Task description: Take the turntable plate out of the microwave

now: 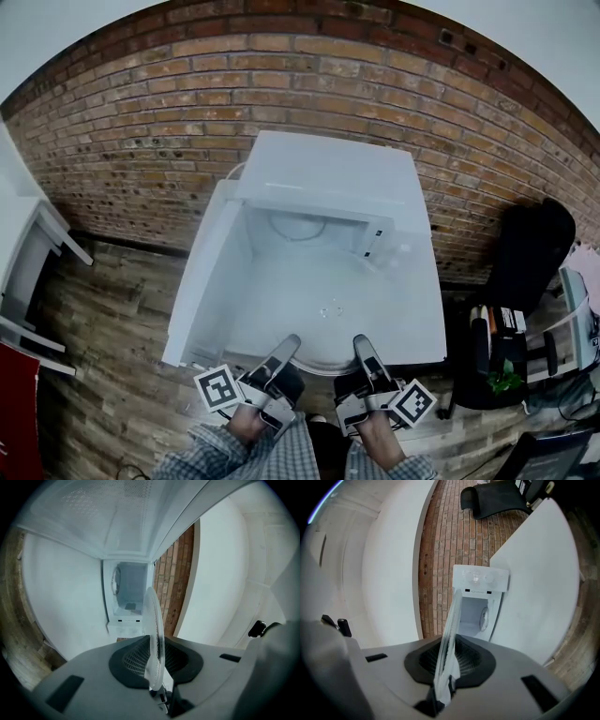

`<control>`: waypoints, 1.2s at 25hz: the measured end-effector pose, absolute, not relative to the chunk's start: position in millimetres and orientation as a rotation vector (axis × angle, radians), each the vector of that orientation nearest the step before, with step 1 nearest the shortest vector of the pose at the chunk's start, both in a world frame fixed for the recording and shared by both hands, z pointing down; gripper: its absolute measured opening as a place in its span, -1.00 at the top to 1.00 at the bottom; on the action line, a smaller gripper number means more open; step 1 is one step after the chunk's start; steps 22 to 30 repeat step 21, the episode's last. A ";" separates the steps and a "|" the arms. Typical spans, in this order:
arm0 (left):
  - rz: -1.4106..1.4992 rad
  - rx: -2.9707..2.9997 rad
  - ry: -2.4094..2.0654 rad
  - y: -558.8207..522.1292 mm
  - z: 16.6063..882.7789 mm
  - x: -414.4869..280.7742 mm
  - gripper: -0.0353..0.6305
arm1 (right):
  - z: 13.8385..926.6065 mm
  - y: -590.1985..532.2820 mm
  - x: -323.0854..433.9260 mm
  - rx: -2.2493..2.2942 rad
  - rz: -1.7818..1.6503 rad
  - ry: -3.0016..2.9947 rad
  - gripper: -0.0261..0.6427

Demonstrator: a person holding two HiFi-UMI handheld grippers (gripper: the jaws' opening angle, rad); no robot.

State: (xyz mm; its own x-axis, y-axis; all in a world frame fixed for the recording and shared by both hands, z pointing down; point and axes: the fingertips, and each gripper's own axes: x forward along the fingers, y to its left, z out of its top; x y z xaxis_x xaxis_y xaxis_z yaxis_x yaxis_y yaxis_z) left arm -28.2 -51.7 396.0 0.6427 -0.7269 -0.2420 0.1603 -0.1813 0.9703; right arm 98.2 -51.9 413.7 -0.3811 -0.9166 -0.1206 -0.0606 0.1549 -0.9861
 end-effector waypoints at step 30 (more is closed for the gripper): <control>-0.859 1.551 -0.500 -47.7 398.5 -26.9 0.74 | 416.8 -49.7 99.3 -0.940 -1.364 1.605 0.78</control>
